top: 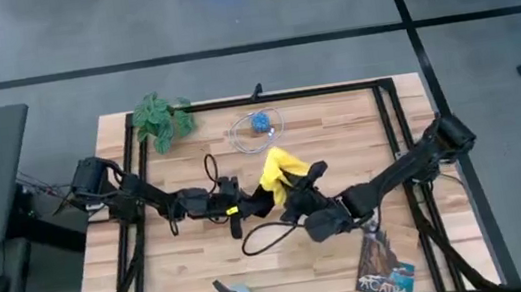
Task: Apply microfiber cloth
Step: Wipe the cellphone using a microfiber cloth
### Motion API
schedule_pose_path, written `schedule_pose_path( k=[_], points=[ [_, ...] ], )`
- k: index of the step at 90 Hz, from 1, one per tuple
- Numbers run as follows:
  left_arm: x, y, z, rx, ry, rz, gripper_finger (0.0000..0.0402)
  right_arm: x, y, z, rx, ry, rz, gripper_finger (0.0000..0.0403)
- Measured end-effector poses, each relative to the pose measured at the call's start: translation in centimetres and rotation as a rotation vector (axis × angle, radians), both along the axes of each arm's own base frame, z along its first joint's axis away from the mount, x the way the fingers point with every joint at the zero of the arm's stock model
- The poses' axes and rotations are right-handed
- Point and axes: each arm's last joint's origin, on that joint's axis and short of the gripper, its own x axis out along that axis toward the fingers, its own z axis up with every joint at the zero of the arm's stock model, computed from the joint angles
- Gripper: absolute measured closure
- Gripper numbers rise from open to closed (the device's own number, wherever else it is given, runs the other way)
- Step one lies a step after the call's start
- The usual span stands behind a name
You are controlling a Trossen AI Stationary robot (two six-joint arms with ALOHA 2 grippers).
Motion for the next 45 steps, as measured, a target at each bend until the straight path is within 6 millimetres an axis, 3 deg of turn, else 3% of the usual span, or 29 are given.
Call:
schedule_pose_path(
  k=[20, 45],
  points=[
    [0.0, 0.0, -0.7, 0.011, 0.074, 0.001, 0.0395, 1.3, 0.1, -1.9, 0.042, 0.010, 0.064, 0.0394],
    [0.1, 0.1, -0.9, 0.032, 0.104, 0.014, 0.0395, 1.3, 0.8, -1.3, -0.025, 0.052, 0.114, 0.0394]
  ],
)
